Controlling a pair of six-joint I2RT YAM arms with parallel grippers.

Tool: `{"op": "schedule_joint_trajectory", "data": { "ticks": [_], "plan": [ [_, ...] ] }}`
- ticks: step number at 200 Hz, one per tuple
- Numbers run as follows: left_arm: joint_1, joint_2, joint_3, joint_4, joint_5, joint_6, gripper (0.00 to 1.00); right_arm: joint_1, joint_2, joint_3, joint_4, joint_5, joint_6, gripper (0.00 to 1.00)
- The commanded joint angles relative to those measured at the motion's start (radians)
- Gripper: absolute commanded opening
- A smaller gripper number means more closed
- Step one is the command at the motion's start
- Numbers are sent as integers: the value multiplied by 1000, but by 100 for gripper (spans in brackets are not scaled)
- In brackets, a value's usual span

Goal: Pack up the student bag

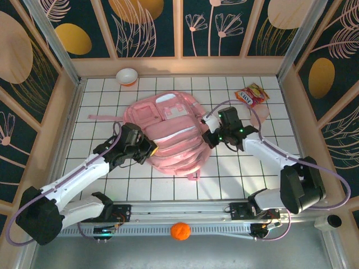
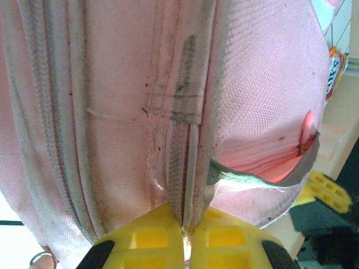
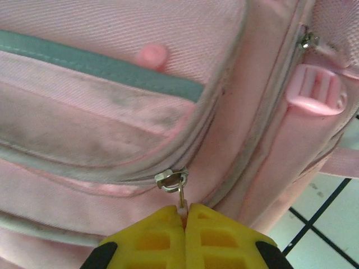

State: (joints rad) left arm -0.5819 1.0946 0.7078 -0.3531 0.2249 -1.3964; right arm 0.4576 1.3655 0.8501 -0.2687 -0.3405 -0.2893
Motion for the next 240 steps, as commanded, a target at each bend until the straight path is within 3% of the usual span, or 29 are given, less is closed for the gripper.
{"op": "schedule_joint_trajectory", "data": {
  "ticks": [1,48,82,137,148,166,170,173,176,184,187,210,240],
  "plan": [
    [33,-19,27,-173,-77,147,0,-74,35,53,39,105,-36,0],
    [37,20,31,-184,-9,262,0,-100,149,109,121,-5,-122,0],
    [57,44,54,-220,-55,357,0,-108,254,170,138,-55,-147,0],
    [175,247,184,-58,-168,519,1,-190,147,89,210,-121,-39,0],
    [178,290,232,-33,-192,537,19,-218,118,78,216,-143,-14,11],
    [189,304,290,9,-261,569,57,-279,51,44,259,-179,40,45],
    [194,299,294,21,-279,575,64,-299,33,28,275,-181,55,61],
    [200,295,296,28,-292,583,70,-311,21,18,289,-180,63,92],
    [204,290,298,36,-311,590,76,-325,7,7,304,-180,78,98],
    [218,271,294,52,-373,604,95,-366,-24,-23,340,-178,110,99],
    [224,260,290,62,-395,611,98,-383,-35,-34,352,-176,125,99],
    [245,153,166,202,-635,692,99,-506,-115,-150,471,-110,228,99],
    [247,-4,-140,595,-888,924,99,-604,-188,-321,619,24,278,99]
  ]
}}
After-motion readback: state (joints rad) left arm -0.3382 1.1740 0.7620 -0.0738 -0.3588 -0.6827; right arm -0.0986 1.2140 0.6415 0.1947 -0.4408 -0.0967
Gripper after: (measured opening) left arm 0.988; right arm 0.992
